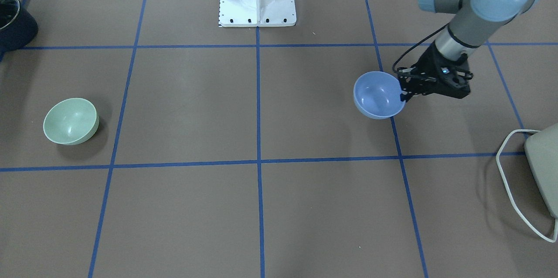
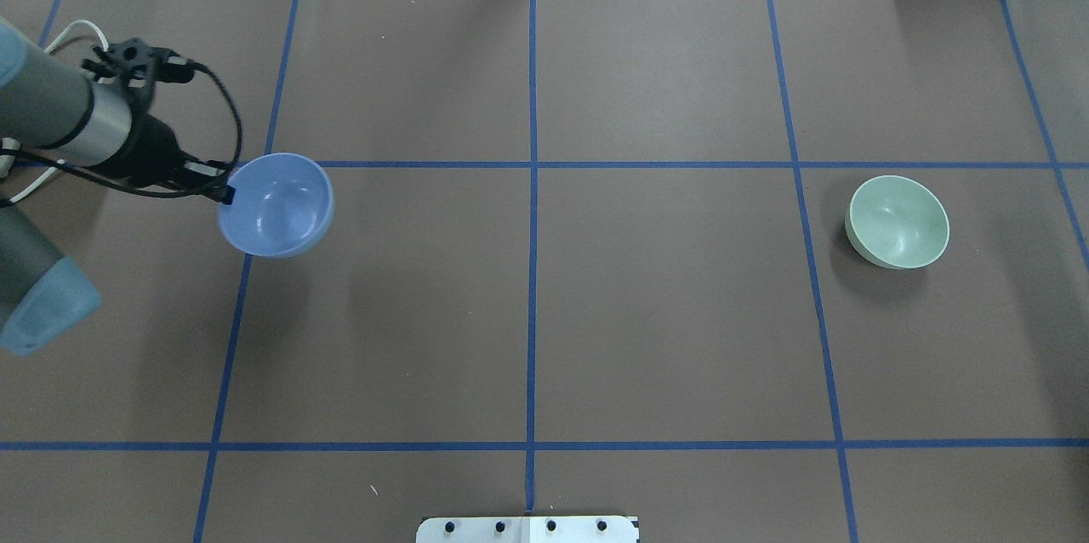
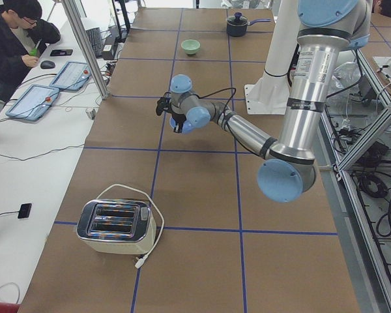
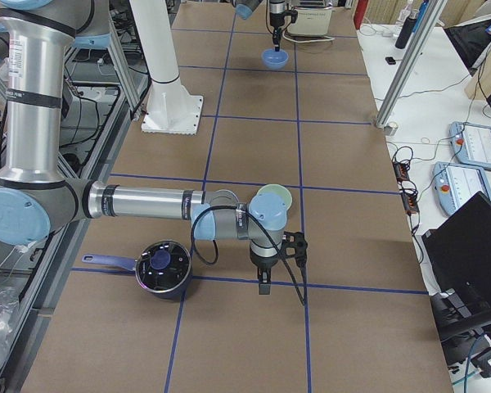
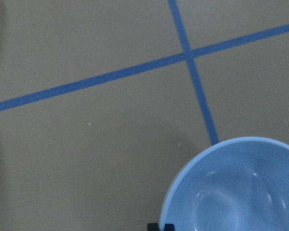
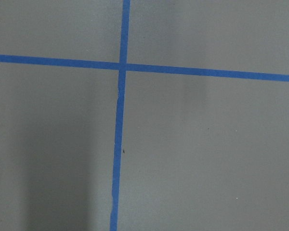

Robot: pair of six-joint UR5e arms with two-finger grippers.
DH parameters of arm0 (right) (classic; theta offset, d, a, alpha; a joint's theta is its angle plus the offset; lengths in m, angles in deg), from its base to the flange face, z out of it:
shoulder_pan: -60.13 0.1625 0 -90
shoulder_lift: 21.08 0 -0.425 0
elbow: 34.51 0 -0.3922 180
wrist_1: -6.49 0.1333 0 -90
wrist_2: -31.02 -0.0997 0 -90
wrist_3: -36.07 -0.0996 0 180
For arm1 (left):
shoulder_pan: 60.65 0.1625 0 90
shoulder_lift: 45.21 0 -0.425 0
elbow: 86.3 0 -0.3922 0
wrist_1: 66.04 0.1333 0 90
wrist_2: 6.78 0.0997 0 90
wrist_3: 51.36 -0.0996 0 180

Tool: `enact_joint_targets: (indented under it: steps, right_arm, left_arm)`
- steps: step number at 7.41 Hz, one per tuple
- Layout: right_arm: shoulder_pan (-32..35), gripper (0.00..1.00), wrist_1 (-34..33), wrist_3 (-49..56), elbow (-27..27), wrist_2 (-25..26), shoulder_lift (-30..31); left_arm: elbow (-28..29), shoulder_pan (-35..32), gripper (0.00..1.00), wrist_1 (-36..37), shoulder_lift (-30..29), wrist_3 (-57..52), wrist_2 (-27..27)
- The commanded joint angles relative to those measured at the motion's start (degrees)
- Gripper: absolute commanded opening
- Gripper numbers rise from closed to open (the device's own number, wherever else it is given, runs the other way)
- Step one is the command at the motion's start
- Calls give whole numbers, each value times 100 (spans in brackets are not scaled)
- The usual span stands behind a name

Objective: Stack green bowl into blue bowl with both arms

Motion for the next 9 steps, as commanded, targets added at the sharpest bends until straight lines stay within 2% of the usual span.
enact_joint_targets:
  steps: [1,3,4,7,9]
  right_arm:
    - [0,100,0,0,8,0,-1]
    - [0,100,0,0,17,0,-9]
    - [0,100,0,0,35,0,-9]
    - [0,100,53,0,79,9,-9]
    - [0,100,79,0,88,9,-9]
  left_arm:
    - [226,1032,0,1106,-1476,969,794]
    - [1094,1572,0,1038,-2321,1613,1053]
    - [1324,1695,0,995,-2500,1614,1159]
    - [1774,1810,0,398,-2519,1614,1290]
    - [1819,1881,0,362,-2528,1650,1336]
